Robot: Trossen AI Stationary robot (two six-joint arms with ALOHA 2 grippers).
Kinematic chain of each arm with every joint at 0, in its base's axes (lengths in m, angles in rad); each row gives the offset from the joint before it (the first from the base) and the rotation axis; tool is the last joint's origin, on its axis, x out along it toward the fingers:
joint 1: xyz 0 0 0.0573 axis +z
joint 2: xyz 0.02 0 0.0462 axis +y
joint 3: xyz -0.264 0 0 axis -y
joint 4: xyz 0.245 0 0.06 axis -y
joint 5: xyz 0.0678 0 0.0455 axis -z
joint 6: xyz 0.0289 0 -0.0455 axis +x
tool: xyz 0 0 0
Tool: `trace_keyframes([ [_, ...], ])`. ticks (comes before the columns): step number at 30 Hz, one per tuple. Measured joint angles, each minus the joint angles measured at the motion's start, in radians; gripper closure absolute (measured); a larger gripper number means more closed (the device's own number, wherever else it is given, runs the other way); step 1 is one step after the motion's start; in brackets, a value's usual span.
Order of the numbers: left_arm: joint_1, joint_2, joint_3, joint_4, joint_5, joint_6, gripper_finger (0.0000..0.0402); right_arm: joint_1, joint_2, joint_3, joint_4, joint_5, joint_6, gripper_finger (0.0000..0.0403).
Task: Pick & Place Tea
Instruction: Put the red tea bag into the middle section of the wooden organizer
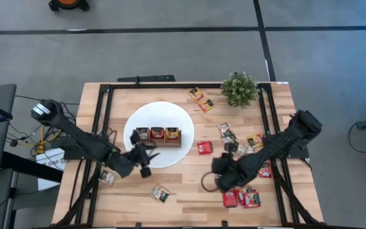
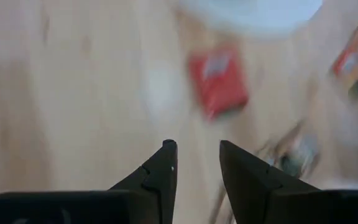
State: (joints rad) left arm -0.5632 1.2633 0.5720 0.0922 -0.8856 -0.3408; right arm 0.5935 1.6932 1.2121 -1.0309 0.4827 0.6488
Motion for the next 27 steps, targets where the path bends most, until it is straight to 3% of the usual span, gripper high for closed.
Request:
trace_keyframes([
  [6, 0.01, 0.217, 0.0, 0.367, 0.002, 0.276, 0.0296, 0.073, 0.0, 0.0, -0.043, -0.41, 0.132, 0.0272],
  [9, 0.024, 0.287, 0.0, 0.513, 0.033, 0.398, 0.0299, 0.11, 0.0, 0.0, -0.031, -0.612, 0.236, 0.0237],
  [12, 0.041, 0.326, 0.0, 0.572, 0.092, 0.446, 0.03, 0.162, 0.0, 0.0, -0.027, -0.739, 0.337, 0.0194],
  [17, 0.065, 0.34, 0.0, 0.583, 0.15, 0.443, 0.03, 0.244, 0.014, -0.002, 0.003, -0.761, 0.383, 0.016],
  [22, 0.069, 0.34, 0.0, 0.59, 0.175, 0.426, 0.03, 0.264, 0.012, -0.085, 0.028, -0.727, 0.384, 0.0169],
  [27, 0.069, 0.34, 0.0, 0.585, 0.229, 0.379, 0.03, 0.24, 0.008, -0.2, 0.104, -0.777, 0.317, 0.0178],
])
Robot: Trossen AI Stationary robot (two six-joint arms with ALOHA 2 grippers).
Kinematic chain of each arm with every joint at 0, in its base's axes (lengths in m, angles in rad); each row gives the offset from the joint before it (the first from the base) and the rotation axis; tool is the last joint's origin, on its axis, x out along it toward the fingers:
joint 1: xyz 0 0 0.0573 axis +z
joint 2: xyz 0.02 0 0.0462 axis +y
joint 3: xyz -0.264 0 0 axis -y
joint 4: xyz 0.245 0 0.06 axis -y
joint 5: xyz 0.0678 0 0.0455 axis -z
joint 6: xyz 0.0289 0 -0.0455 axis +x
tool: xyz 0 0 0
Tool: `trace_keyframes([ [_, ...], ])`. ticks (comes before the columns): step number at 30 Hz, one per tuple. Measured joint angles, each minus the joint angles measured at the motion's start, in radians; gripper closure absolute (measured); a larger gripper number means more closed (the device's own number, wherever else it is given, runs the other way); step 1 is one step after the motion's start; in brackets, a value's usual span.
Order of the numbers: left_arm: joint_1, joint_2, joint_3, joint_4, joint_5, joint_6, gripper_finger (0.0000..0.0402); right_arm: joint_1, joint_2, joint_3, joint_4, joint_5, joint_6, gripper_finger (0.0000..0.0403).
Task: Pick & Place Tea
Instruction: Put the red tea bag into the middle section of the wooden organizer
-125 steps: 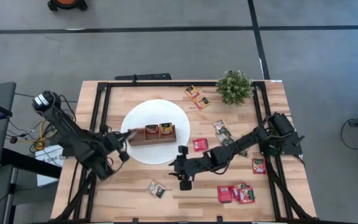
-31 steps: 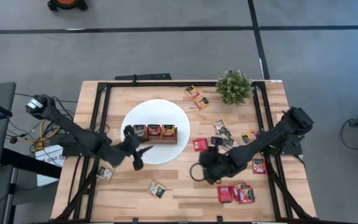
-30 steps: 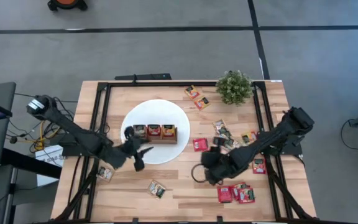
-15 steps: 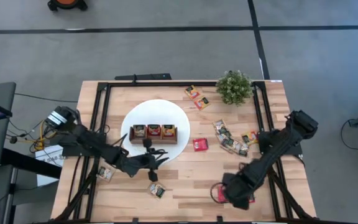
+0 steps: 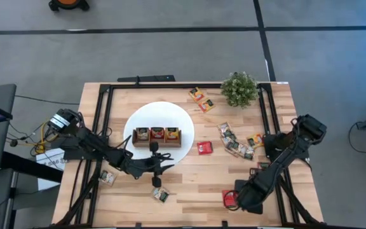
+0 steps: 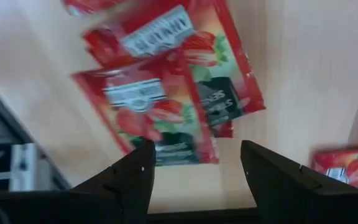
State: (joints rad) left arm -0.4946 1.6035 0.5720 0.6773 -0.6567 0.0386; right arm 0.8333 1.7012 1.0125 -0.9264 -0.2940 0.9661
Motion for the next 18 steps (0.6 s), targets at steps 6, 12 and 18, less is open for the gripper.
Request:
trace_keyframes([
  [6, 0.0, 0.0, 0.0, -0.001, 0.022, -0.029, 0.03, -0.034, 0.0, -0.051, 0.039, -0.038, -0.097, 0.018],
  [12, 0.0, 0.0, 0.0, -0.004, 0.057, -0.054, 0.03, -0.082, 0.0, -0.127, 0.16, -0.176, -0.135, 0.0181],
  [18, -0.003, 0.0, 0.0, -0.032, 0.074, -0.076, 0.03, -0.11, -0.001, -0.172, 0.255, -0.238, -0.136, 0.0224],
])
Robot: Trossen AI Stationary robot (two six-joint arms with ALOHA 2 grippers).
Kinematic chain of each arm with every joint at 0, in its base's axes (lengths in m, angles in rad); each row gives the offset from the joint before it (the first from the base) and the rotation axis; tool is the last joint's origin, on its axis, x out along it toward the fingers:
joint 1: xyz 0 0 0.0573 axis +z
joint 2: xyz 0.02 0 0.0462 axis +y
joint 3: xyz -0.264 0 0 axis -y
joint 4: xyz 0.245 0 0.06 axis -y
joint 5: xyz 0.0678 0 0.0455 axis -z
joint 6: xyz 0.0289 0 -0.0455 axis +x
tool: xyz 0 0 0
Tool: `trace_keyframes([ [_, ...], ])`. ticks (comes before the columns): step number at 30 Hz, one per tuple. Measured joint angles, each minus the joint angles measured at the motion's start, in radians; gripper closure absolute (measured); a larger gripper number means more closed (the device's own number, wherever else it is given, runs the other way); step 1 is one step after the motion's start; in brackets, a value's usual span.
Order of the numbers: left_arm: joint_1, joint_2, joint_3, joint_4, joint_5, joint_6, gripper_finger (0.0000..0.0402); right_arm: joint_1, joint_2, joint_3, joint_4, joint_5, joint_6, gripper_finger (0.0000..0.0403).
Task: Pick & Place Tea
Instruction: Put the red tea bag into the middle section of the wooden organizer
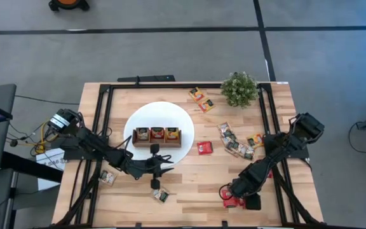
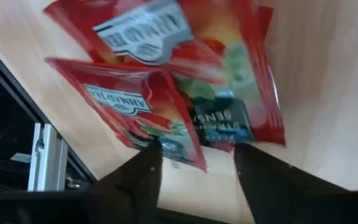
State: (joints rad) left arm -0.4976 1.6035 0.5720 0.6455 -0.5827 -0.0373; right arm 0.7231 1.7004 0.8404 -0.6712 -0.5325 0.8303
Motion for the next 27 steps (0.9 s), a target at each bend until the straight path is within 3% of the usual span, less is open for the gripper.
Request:
trace_keyframes([
  [8, 0.0, 0.0, 0.0, -0.023, -0.002, -0.031, 0.03, 0.003, 0.0, -0.002, 0.016, -0.007, -0.001, 0.0383],
  [15, 0.0, 0.0, 0.0, -0.023, -0.005, -0.031, 0.03, 0.022, -0.118, -0.002, 0.014, 0.038, 0.071, 0.04],
  [20, 0.0, 0.0, 0.0, -0.022, -0.005, -0.031, 0.03, 0.07, -0.296, -0.002, 0.026, 0.287, 0.189, 0.0402],
  [27, 0.0, 0.0, 0.0, 0.063, 0.051, -0.028, 0.03, 0.134, -0.398, -0.017, 0.13, 0.795, 0.258, 0.0402],
])
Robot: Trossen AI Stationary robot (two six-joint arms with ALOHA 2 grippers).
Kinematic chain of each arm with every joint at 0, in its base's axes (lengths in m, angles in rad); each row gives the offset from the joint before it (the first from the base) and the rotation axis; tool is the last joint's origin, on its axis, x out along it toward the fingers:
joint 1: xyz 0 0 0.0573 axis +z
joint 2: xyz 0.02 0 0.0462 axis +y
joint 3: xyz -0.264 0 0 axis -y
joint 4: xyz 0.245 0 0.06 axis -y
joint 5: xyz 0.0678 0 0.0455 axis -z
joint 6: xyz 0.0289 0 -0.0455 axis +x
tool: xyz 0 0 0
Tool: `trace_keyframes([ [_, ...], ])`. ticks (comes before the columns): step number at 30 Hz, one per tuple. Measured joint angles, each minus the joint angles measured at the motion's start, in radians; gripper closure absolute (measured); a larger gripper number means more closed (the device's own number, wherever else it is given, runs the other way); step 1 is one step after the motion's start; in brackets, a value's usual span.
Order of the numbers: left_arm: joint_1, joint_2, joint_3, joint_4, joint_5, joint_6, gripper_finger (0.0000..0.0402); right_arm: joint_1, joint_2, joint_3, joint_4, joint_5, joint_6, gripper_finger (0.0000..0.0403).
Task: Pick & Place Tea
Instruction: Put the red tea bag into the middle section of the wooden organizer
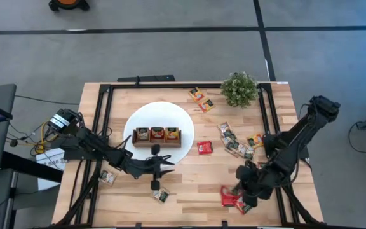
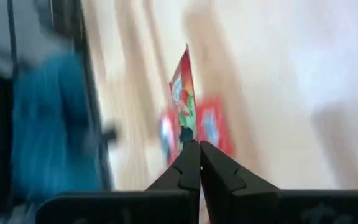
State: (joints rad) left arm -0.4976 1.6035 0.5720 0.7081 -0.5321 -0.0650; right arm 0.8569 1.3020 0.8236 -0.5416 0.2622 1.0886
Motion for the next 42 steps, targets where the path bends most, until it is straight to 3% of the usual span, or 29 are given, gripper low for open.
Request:
trace_keyframes([
  [8, 0.011, 0.079, 0.005, 0.227, 0.029, 0.029, 0.0294, -0.125, 0.131, -0.043, 0.246, 0.323, -0.062, 0.0403],
  [15, 0.047, 0.22, 0.11, 0.216, 0.038, 0.035, 0.022, -0.199, 0.29, -0.049, 0.547, 0.367, -0.265, 0.0403],
  [19, 0.069, 0.256, 0.16, 0.12, 0.043, 0.014, 0.0176, -0.211, 0.336, -0.049, 0.634, 0.372, -0.312, 0.0403],
  [22, 0.079, 0.265, 0.167, 0.125, 0.112, -0.038, 0.0164, -0.208, 0.34, -0.049, 0.648, 0.394, -0.327, 0.0403],
  [28, 0.098, 0.269, 0.168, 0.148, 0.155, -0.12, 0.0171, -0.184, 0.319, -0.049, 0.65, 0.448, -0.356, 0.0403],
  [34, 0.117, 0.363, 0.19, 0.275, 0.157, -0.158, 0.0186, -0.178, 0.314, -0.049, 0.662, 0.456, -0.367, 0.0403],
  [37, 0.121, 0.403, 0.219, 0.294, 0.213, -0.131, 0.0195, -0.18, 0.314, -0.049, 0.662, 0.456, -0.376, 0.0403],
  [42, 0.114, 0.409, 0.261, 0.288, 0.215, -0.107, 0.0234, -0.18, 0.314, -0.049, 0.682, 0.462, -0.392, 0.0403],
])
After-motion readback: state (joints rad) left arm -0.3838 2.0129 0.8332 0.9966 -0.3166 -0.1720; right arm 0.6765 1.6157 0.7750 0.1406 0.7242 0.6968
